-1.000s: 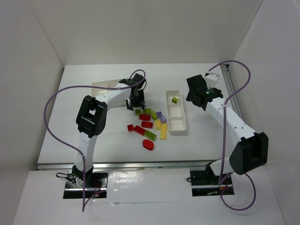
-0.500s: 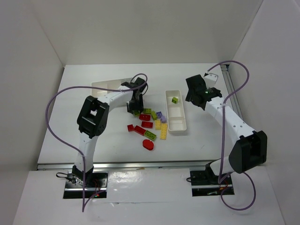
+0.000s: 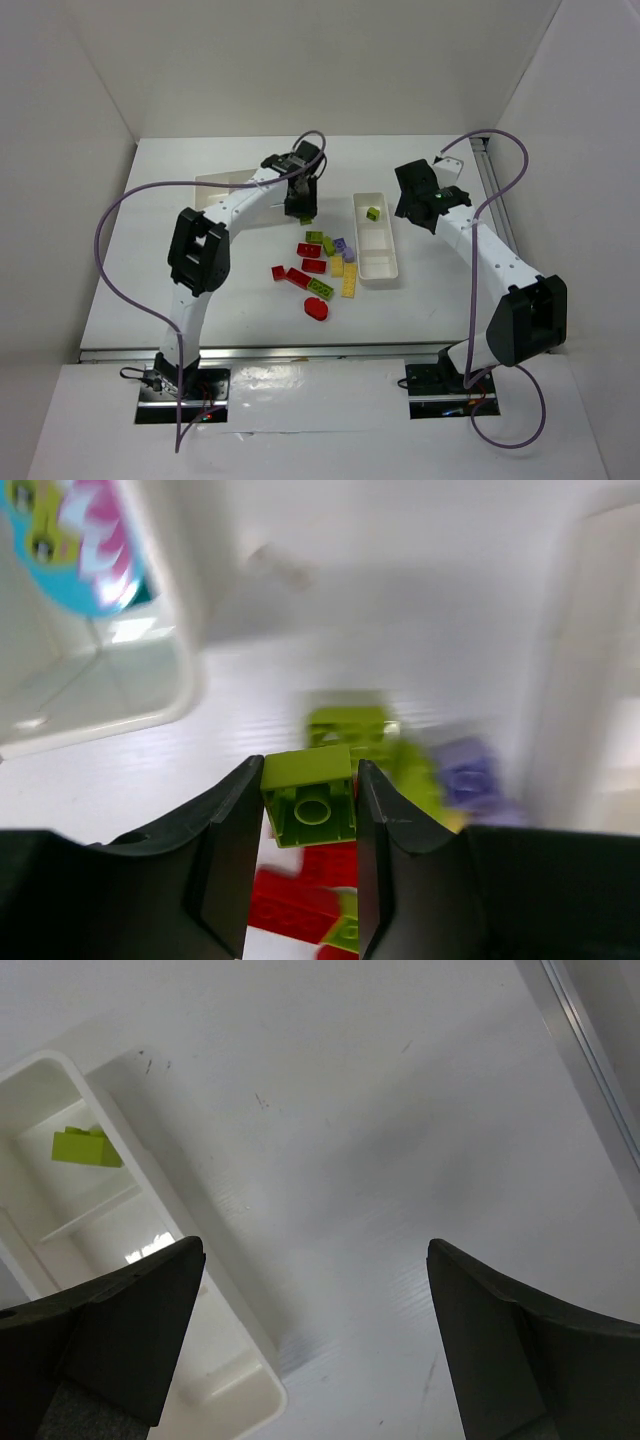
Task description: Sort the legos into containers by color
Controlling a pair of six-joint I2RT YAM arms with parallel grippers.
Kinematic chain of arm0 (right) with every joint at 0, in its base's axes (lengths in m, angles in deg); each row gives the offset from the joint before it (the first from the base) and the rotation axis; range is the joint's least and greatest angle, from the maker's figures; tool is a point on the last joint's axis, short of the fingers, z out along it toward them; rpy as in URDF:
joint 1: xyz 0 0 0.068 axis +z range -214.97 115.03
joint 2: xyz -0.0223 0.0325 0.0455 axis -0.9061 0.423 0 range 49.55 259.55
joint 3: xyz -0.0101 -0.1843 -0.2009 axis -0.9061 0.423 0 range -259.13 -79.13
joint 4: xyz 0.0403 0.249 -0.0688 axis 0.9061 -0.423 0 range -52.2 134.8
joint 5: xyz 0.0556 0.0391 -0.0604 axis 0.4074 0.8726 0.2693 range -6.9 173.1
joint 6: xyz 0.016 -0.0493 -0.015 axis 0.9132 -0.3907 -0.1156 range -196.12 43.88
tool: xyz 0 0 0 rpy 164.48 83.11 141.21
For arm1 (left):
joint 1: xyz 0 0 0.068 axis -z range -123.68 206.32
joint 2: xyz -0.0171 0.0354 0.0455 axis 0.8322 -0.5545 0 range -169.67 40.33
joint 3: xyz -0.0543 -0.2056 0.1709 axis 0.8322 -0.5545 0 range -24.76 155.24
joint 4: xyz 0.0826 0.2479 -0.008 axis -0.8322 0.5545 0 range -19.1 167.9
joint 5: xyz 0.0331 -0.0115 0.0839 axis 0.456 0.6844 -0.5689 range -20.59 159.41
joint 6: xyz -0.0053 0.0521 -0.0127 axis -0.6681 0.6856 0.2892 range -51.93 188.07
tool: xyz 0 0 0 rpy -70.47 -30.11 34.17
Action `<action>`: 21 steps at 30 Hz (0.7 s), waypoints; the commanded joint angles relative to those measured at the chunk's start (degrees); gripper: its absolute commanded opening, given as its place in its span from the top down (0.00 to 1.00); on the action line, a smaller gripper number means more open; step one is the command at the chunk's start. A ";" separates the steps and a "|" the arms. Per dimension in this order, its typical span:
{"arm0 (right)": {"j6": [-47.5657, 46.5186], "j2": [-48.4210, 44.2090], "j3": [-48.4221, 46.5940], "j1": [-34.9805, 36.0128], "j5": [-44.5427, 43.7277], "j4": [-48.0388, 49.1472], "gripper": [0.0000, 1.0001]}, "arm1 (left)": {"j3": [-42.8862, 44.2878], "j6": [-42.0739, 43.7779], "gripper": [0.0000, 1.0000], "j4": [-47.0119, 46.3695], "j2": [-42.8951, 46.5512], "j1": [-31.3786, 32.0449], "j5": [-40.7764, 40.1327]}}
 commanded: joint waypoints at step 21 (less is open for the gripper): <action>3.77 -11.64 1.37 -1.40 -8.78 -1.41 0.00 | 31.34 3.16 0.62 -12.53 -17.21 6.35 17.91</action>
